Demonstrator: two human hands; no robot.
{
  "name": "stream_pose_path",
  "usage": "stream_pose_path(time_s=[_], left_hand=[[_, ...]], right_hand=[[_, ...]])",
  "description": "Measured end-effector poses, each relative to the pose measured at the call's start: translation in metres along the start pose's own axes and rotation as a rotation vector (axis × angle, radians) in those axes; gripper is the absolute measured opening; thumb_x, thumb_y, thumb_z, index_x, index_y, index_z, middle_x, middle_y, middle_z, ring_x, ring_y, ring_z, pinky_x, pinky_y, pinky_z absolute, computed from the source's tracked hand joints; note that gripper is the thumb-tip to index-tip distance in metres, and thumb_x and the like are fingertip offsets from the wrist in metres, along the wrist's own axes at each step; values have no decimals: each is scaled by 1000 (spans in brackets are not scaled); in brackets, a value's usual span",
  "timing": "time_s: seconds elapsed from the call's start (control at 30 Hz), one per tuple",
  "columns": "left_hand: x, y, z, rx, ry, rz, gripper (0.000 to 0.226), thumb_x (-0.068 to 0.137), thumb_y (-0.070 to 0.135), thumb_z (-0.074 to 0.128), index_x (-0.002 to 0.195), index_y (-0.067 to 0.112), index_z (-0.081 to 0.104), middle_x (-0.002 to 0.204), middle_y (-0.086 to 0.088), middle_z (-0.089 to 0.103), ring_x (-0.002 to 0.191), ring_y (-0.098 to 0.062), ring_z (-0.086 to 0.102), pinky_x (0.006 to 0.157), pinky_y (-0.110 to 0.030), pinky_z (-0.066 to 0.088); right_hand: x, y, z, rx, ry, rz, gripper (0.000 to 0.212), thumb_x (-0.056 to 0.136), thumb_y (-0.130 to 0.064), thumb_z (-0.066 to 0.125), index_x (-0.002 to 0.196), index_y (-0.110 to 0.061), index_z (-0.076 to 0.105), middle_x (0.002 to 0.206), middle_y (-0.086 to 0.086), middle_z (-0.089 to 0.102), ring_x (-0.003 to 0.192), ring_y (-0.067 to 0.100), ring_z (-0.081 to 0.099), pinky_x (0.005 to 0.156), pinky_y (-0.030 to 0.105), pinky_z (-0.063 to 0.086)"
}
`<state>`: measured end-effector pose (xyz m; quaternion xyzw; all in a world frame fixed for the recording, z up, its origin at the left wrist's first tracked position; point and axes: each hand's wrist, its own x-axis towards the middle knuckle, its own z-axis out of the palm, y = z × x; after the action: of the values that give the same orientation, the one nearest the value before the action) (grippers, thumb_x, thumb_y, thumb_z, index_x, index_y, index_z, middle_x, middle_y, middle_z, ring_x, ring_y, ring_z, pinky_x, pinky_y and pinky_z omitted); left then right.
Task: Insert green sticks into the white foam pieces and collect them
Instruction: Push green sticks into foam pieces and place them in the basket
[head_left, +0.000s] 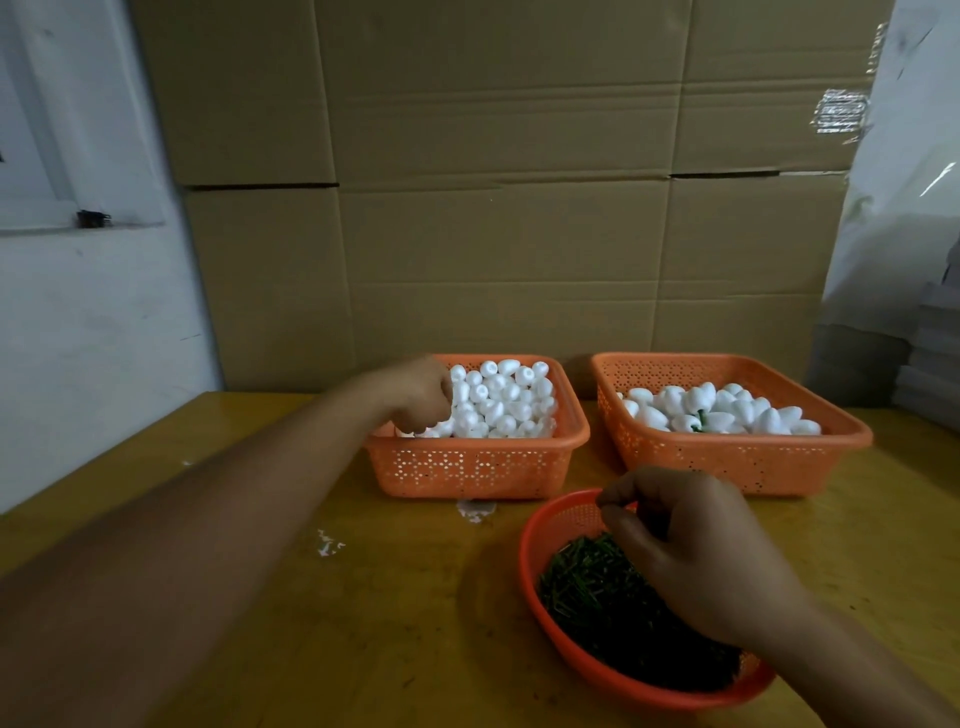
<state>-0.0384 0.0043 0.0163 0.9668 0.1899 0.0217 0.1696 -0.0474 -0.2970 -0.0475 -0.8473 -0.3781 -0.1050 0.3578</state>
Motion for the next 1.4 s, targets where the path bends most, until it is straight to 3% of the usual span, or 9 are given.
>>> stream_pose_path(time_s=[0.13, 0.23, 0.5, 0.63, 0.77, 0.87, 1.13, 1.33, 1.4], left_hand=[[27, 1, 1, 133, -198, -116, 40, 93, 28, 70, 127, 10, 57, 108, -13, 70, 81, -23, 71, 80, -37, 61], [43, -5, 9, 323, -268, -155, 50, 88, 46, 72, 125, 13, 62, 115, -6, 69, 92, -21, 70, 84, -35, 59], [65, -15, 25, 414, -295, -165, 59, 86, 55, 67, 130, 17, 60, 116, 2, 63, 101, -17, 64, 84, -34, 53], [69, -21, 31, 457, -225, -169, 83, 87, 49, 70, 155, 24, 30, 151, -1, 37, 134, -21, 44, 106, -40, 47], [64, -19, 34, 486, -185, -164, 86, 92, 46, 66, 159, 25, 15, 165, -1, 11, 149, -23, 23, 112, -41, 42], [62, -14, 38, 497, -156, -166, 89, 96, 40, 63, 161, 23, 4, 167, 2, -15, 155, -22, -9, 118, -40, 32], [58, -1, 40, 669, -134, -120, 84, 100, 50, 54, 160, 18, 4, 168, -3, -3, 154, -23, -7, 119, -33, 19], [68, -6, 44, 521, -145, -186, 83, 98, 38, 62, 160, 20, 10, 168, 0, 0, 154, -22, -12, 121, -36, 19], [66, -5, 43, 467, -118, -203, 81, 94, 34, 66, 157, 18, 18, 165, -2, 10, 153, -22, 9, 114, -35, 32]], right_hand=[[0, 2, -1, 1, -4, 1, 6, 91, -28, 69, 88, -32, 72, 59, -16, 64, 49, 7, 58, 46, 26, 40], [1, 3, -2, 0, -12, 8, 5, 91, -29, 69, 89, -33, 72, 58, -17, 64, 48, 6, 57, 46, 23, 38], [0, 4, -1, -13, -40, 5, 6, 91, -30, 68, 87, -34, 70, 57, -11, 63, 48, 10, 56, 48, 31, 41], [-1, 3, 0, -25, -56, 11, 4, 90, -31, 68, 88, -34, 70, 57, -13, 63, 49, 9, 57, 48, 29, 40], [0, 2, 1, -35, -74, 25, 4, 90, -33, 67, 89, -35, 71, 61, -15, 65, 51, 6, 57, 48, 27, 40], [-1, 1, 2, -49, -82, 29, 4, 90, -35, 66, 90, -36, 70, 63, -14, 66, 53, 7, 59, 49, 29, 43], [0, 1, 1, -49, -76, 40, 4, 89, -36, 67, 91, -37, 71, 62, -21, 65, 55, 4, 60, 52, 30, 46], [-1, 2, 0, -48, -62, 45, 4, 88, -35, 68, 90, -36, 71, 61, -22, 64, 54, 3, 58, 52, 29, 44], [0, 3, -1, -48, -63, 45, 4, 88, -36, 67, 90, -36, 71, 61, -22, 64, 54, 3, 58, 53, 29, 45]])
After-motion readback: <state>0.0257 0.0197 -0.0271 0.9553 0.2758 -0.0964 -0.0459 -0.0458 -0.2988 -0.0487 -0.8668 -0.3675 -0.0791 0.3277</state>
